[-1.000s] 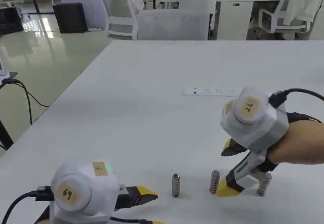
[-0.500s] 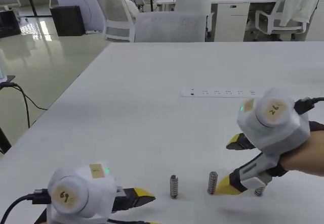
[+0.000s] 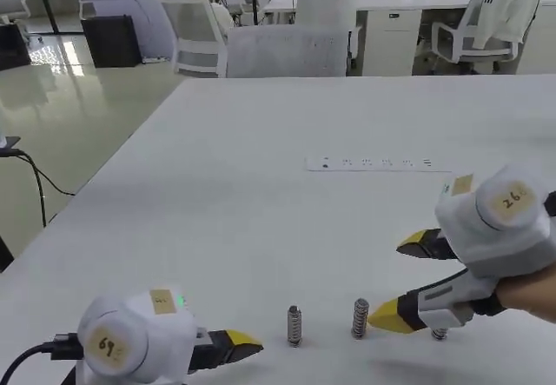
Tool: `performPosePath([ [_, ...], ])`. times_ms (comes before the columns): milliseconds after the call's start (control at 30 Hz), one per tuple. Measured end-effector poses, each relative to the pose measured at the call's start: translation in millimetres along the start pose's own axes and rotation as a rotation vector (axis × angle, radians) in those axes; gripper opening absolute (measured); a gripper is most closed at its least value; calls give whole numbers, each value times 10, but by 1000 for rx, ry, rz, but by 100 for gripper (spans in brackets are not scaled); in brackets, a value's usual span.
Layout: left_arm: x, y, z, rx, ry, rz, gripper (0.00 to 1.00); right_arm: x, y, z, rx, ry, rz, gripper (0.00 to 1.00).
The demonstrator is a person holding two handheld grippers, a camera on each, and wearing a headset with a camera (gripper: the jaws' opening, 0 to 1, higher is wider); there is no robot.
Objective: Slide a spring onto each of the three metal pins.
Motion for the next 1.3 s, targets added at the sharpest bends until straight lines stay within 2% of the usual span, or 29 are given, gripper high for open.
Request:
performPosePath([
  [100,-3,4,-2,-2,-2,0,33,-30,-4,-24,-4,-34,15,63],
  [667,-20,18,-5,-8,-6,2,33,53,-27,-154,15,-101,57,64],
  [1067,-24,38,-13,-15,-13,-5,33,138,-38,-244,21,-127,77,65],
  [1300,-25,47,-18,-21,-20,-10,33,288,-11,-282,24,-117,83,66],
])
Point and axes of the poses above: the centre of the closed fingertips' face, and the gripper's own axes: z roughly forward along the fingers, y roughly to its left, x roughly out of its underside, the point moved 4 cm from there along -z, roughly backward along the fingers, and after that the axes turned 15 degrees about z, right-handed, at the moved point
